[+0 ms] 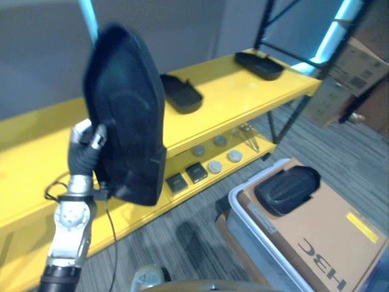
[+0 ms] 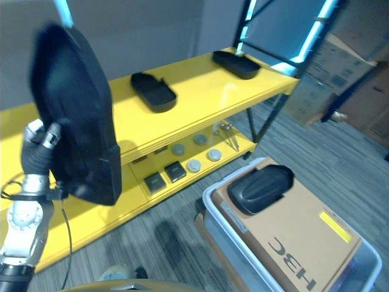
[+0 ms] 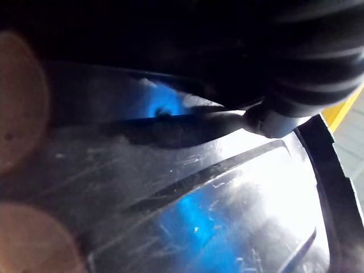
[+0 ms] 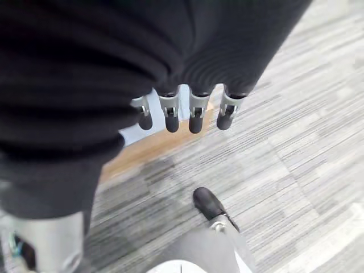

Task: Move parts from the plastic box to the shelf.

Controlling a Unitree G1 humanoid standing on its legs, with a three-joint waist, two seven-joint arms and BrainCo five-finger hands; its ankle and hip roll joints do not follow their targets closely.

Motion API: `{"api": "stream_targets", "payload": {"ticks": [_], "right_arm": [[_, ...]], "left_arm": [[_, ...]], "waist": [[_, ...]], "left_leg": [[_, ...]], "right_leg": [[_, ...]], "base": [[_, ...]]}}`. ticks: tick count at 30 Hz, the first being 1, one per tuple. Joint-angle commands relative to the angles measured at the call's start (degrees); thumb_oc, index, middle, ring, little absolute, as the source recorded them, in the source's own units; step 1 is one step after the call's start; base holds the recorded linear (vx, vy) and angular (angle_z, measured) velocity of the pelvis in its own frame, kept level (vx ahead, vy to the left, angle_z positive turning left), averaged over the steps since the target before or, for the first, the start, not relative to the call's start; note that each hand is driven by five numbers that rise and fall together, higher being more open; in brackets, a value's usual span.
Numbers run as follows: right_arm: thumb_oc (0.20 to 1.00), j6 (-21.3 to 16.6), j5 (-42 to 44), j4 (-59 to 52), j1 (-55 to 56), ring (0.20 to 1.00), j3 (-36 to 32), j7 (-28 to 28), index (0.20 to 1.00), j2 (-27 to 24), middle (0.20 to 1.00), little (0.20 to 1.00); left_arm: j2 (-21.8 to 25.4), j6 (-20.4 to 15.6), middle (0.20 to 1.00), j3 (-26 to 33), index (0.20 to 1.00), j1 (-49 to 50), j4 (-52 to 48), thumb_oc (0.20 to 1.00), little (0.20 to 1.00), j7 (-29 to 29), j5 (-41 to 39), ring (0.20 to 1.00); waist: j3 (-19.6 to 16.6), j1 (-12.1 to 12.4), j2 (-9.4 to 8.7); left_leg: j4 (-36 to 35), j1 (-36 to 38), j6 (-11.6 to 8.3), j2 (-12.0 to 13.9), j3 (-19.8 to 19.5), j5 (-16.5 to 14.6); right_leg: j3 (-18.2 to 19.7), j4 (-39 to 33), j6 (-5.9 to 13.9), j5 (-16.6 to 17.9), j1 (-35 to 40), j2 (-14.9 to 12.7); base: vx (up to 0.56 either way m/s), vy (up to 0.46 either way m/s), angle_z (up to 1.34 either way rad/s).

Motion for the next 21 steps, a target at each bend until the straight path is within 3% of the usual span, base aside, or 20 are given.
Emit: {"api": "stream_targets", "payload": {"ticks": [1, 2, 3, 4, 5, 6, 7, 8, 9, 10, 12, 17, 19, 21], "right_arm": [[1.0, 1.8, -0.2, 0.9, -0.6, 1.0, 0.1, -1.0, 1.0, 1.8, 1.0, 1.0], [1.0, 1.4, -0.1, 1.0, -0.5, 1.0, -0.4, -0.7, 1.0, 1.8, 1.0, 1.0], [1.0, -1.3, -2.5, 0.3, -0.4, 1.0, -1.5, -1.4, 1.0, 1.8, 1.0, 1.0], [1.0, -1.8, -3.2, 0.3, -0.4, 1.0, -1.5, -1.8, 1.0, 1.9, 1.0, 1.0], [1.0, -2.8, -2.5, 0.3, -0.7, 1.0, -0.9, -2.6, 1.0, 2.0, 1.0, 1.0], [1.0, -3.9, -2.7, 0.2, -1.0, 1.0, -0.3, -3.3, 1.0, 2.3, 1.0, 1.0], [1.0, -4.1, -1.6, 0.1, -1.2, 1.0, 0.2, -4.3, 1.0, 2.4, 1.0, 1.0], [1.0, -5.5, -0.3, -0.9, -2.7, 1.0, 1.4, -5.7, 1.0, 2.5, 1.0, 1.0], [1.0, -5.7, -0.4, -1.0, -3.0, 1.0, 1.5, -5.7, 1.0, 2.5, 1.0, 1.0], [1.0, -6.3, 0.6, -2.0, -5.0, 1.0, 2.6, -5.0, 1.0, 2.2, 1.0, 1.0], [1.0, -5.6, 1.2, -2.9, -6.8, 1.0, 3.7, -4.1, 1.0, 1.8, 1.0, 1.0], [1.0, -5.0, 2.6, -4.3, -9.1, 1.0, 6.4, -0.5, 1.0, 1.8, 1.0, 1.0], [1.0, -2.8, 0.9, -4.8, -9.2, 1.0, 6.8, 0.7, 1.0, 1.2, 1.0, 1.0], [1.0, -1.7, -2.4, -3.8, -8.6, 1.0, 7.8, 0.8, 1.0, 0.8, 1.0, 1.0]], "left_arm": [[3.6, 0.6, 0.2, 0.8, 0.2, -6.9, -5.1, 0.2, 0.2, 1.2, 3.7, 0.2], [4.0, 1.3, 0.2, 0.4, 0.2, -7.6, -5.4, 0.2, 0.2, 1.4, 3.8, 0.2], [6.5, 4.1, 0.2, -1.8, 0.2, -10.5, -6.0, 0.2, 0.2, 2.4, 4.4, 0.2], [6.6, 4.4, 0.2, -2.1, 0.2, -10.7, -5.8, 0.2, 0.2, 2.6, 4.5, 0.2], [7.3, 3.7, 0.2, -4.0, 0.2, -11.5, -5.1, 0.2, 0.2, 2.4, 3.2, 0.2], [7.8, 3.3, 0.2, -5.5, 0.2, -12.3, -3.9, 0.2, 0.2, 2.8, 2.0, 0.2], [7.8, 3.0, 0.2, -6.4, 0.2, -12.6, -3.5, 0.2, 0.2, 2.4, 1.1, 0.2], [7.3, 3.6, 0.2, -8.8, 0.2, -13.6, -3.1, 0.2, 0.2, 2.5, 1.1, 0.2], [7.3, 3.9, 0.2, -8.9, 0.2, -13.7, -3.1, 0.2, 0.2, 2.6, 1.2, 0.2], [6.5, 4.7, 0.2, -10.8, 0.2, -14.3, -3.5, 0.2, 0.2, 2.1, 0.2, 0.2], [5.5, 5.4, 0.2, -11.9, 0.2, -14.4, -4.6, 0.2, 0.2, 1.7, -0.8, 0.2], [3.5, 8.2, 0.2, -10.3, 0.2, -10.0, -5.5, 0.2, 0.2, 2.8, -2.8, 0.2], [2.4, 8.6, 0.2, -9.9, 0.2, -8.6, -5.6, 0.2, 0.2, 2.4, -3.4, 0.2], [1.8, 9.5, 0.2, -9.9, 0.2, -8.5, -4.3, 0.2, 0.2, 1.7, -4.9, 0.2]], "waist": [[-0.7, -0.7, 4.1], [-0.7, -1.0, 4.37], [-0.3, -3.6, 6.13], [-0.2, -3.9, 6.17], [0.2, -5.4, 5.91], [0.2, -6.6, 6.04], [0.2, -7.2, 5.92], [-0.2, -8.3, 5.64], [-0.3, -8.4, 5.66], [-0.9, -8.8, 4.8], [-1.6, -8.8, 4.12], [-2.0, -6.7, 2.6], [-1.1, -6.0, 2.3], [0.3, -4.9, 1.68]], "left_leg": [[-8.4, 4.6, -6.84, 2.4, -3.6, 6.4], [-9.2, 4.9, -6.32, 1.8, -4.2, 6.4], [-13.3, 7.3, -4.33, 0.1, -7.5, 6.6], [-13.6, 7.5, -4.12, -0.2, -7.8, 6.6], [-14.0, 7.3, -3.97, -0.7, -10.4, 6.1], [-14.1, 6.4, -3.75, -0.2, -11.1, 7.3], [-14.1, 6.3, -3.91, -0.3, -12.7, 7.3], [-14.1, 6.5, -4.81, 0.1, -16.7, 7.5], [-14.1, 6.3, -4.91, 0.3, -17.0, 7.7], [-14.1, 6.4, -5.27, 0.0, -20.7, 6.6], [-14.1, 6.9, -5.23, -0.2, -24.1, 5.8], [-10.2, 7.1, -6.68, 0.3, -25.1, 5.3], [-0.6, 2.4, -8.39, 1.0, -24.8, 9.2], [8.6, -5.6, -9.91, 1.7, -27.5, 13.2]], "right_leg": [[1.0, 2.8, 1.35, 4.1, -3.7, 4.0], [1.3, 5.1, 1.85, 4.5, -4.4, 3.0], [6.9, 19.0, 4.11, 6.9, -9.9, -0.5], [7.9, 20.5, 4.47, 7.0, -10.8, -1.0], [13.5, 20.2, 4.76, 7.3, -13.8, 1.0], [14.8, 18.8, 3.36, 8.3, -15.8, 2.9], [16.9, 17.0, 3.23, 8.4, -16.8, 3.8], [20.8, 9.5, 2.61, 7.9, -17.1, 5.4], [21.0, 8.5, 2.41, 8.1, -17.1, 5.7], [24.9, -0.8, 2.74, 8.9, -16.4, 6.9], [29.2, -5.5, 3.42, 10.2, -15.8, 7.7], [30.1, -7.6, 1.51, 8.2, -11.4, 9.4], [29.8, -8.0, 0.08, 7.6, -10.1, 10.0], [30.4, -8.4, -1.23, 6.9, -8.4, 10.7]], "base": [[0.05, 0.163, 0.4], [0.2, 0.398, 0.34], [0.18, 0.348, 0.3], [0.17, 0.247, 0.46], [-0.02, -0.061, 0.89], [-0.01, -0.139, 1.18], [0.1, -0.254, 1.89], [0.15, -0.231, 1.69], [0.29, -0.414, 2.4], [0.23, -0.341, 1.57], [0.23, -0.343, 1.02], [0.16, -0.262, 0.93], [0.04, -0.121, 0.19], [0.02, -0.097, 0.12]]}}
